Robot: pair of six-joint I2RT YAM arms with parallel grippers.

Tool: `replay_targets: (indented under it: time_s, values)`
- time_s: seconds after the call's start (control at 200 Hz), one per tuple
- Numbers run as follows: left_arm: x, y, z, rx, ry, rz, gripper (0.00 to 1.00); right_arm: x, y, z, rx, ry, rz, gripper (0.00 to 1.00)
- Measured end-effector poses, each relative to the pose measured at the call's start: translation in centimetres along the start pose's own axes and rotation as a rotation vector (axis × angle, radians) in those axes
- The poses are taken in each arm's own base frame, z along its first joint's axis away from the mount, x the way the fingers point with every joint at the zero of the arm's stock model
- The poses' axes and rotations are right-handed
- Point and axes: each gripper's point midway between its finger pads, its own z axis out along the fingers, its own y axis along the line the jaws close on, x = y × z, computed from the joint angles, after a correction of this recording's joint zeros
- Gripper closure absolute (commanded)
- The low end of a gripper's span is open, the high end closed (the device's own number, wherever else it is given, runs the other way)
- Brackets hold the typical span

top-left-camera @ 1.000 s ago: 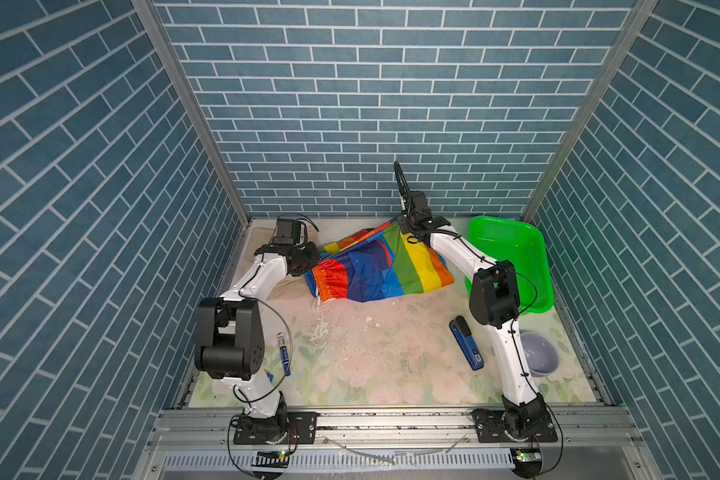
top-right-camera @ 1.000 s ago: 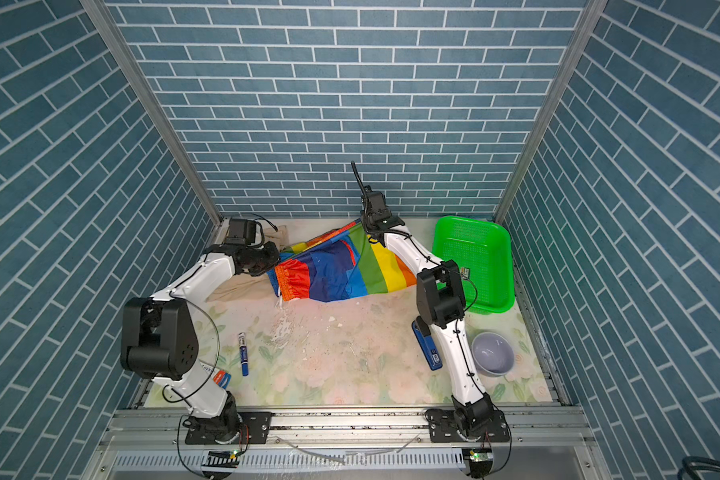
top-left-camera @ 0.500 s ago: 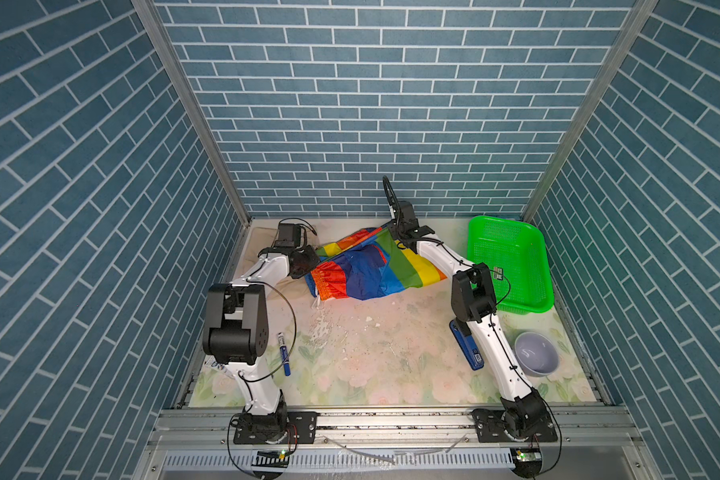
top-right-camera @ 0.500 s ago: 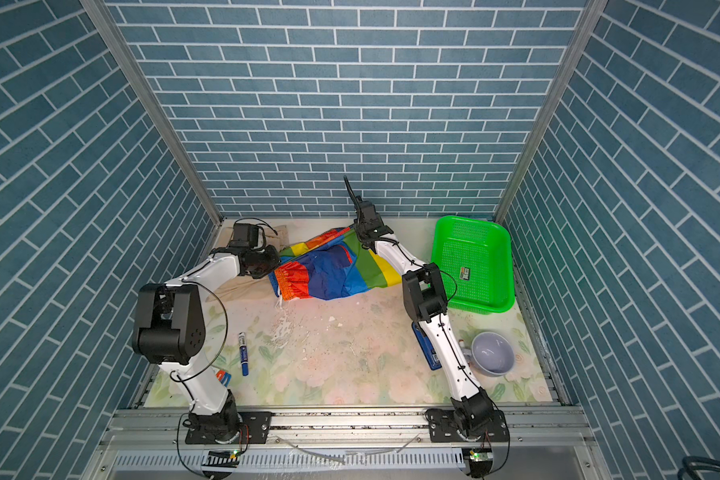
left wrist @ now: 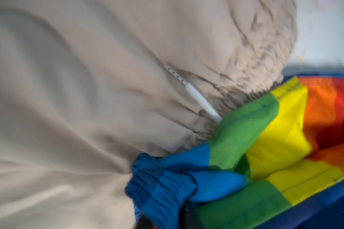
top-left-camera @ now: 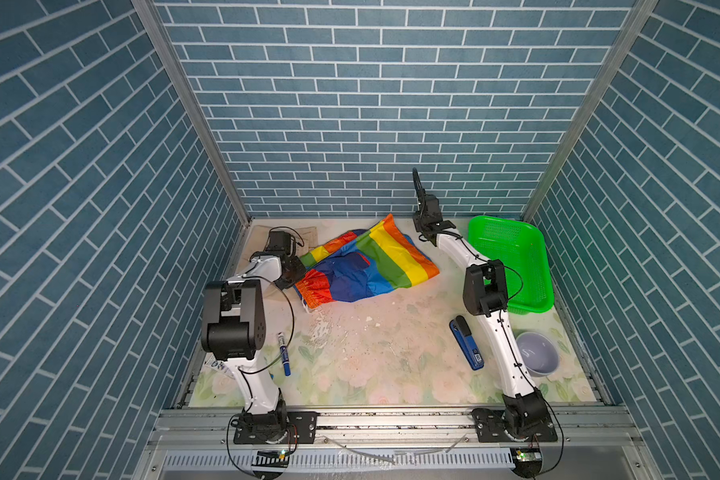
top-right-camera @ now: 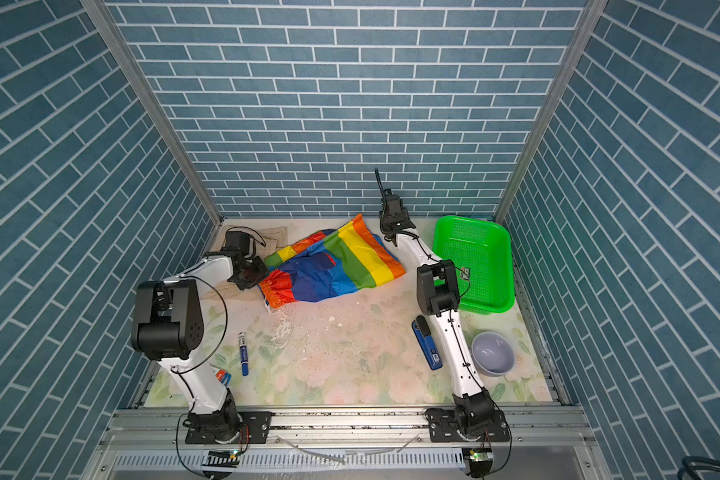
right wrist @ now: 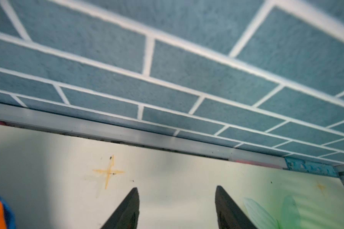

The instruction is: Fold and stack the shorts

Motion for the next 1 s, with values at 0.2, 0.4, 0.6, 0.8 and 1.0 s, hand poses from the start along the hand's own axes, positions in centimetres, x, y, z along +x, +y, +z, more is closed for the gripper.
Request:
replay_targets:
  time_s: [0.2, 0.4, 0.6, 0.8, 1.0]
  values:
    - [0.0, -1.2, -2.2, 0.026, -0.015, 0.014, 0.24, -4.8, -1.0, -8.6, -0.117, -0.001, 0.066, 0.32]
    - [-0.1, -4.3, -7.4, 0.11, -0.089, 0.065, 0.22, -5.3, -2.2, -15.9, -0.199, 0.039, 0.159, 0.35]
    - [0.3, -5.0, -12.4, 0.178, -0.163, 0.083, 0.19, 5.7, -1.7, -15.7, -0.198, 0.304, 0.184, 0.35]
    - [3.7, -3.2, -13.0, 0.163, -0.125, 0.107, 0.19, 13.3, -1.4, -16.2, -0.18, 0.492, 0.184, 0.35]
    - [8.9, -1.0, -10.5, 0.109, -0.004, 0.151, 0.19, 15.1, -2.8, -17.9, -0.144, 0.525, 0.208, 0.36]
